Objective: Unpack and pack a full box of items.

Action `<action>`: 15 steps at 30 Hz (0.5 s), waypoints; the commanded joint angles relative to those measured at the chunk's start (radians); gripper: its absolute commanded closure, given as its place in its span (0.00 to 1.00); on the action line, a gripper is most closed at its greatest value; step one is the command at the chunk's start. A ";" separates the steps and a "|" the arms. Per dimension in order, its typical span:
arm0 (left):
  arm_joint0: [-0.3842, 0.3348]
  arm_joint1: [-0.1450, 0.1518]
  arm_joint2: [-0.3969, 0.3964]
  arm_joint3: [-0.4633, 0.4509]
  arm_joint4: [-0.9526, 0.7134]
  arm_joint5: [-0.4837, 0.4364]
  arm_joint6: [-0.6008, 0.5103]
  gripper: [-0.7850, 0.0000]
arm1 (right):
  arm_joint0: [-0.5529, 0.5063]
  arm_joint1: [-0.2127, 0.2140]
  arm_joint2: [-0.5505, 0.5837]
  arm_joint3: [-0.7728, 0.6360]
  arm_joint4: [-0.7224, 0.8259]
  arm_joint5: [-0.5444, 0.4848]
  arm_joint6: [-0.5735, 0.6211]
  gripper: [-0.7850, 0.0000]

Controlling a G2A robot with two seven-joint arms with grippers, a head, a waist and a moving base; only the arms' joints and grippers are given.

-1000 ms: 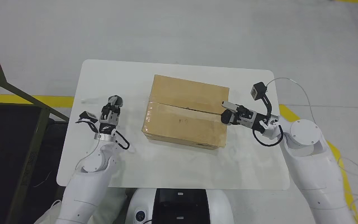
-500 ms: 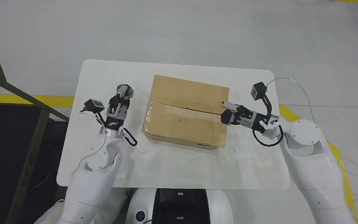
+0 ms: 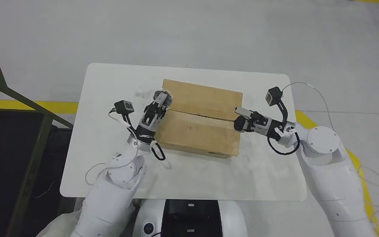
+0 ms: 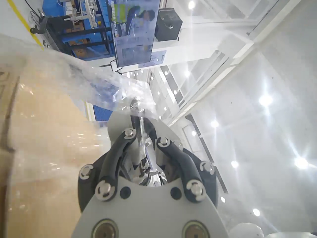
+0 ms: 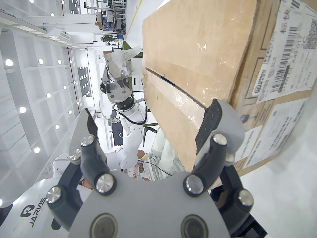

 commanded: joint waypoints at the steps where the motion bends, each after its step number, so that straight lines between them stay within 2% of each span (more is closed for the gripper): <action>1: -0.001 -0.003 0.019 -0.010 0.037 0.005 0.003 1.00 | 0.000 0.000 0.000 0.000 0.000 0.000 0.000 0.00; 15: -0.015 -0.014 0.089 -0.010 0.206 0.072 -0.013 1.00 | 0.000 0.000 0.000 0.000 0.000 0.000 0.000 0.00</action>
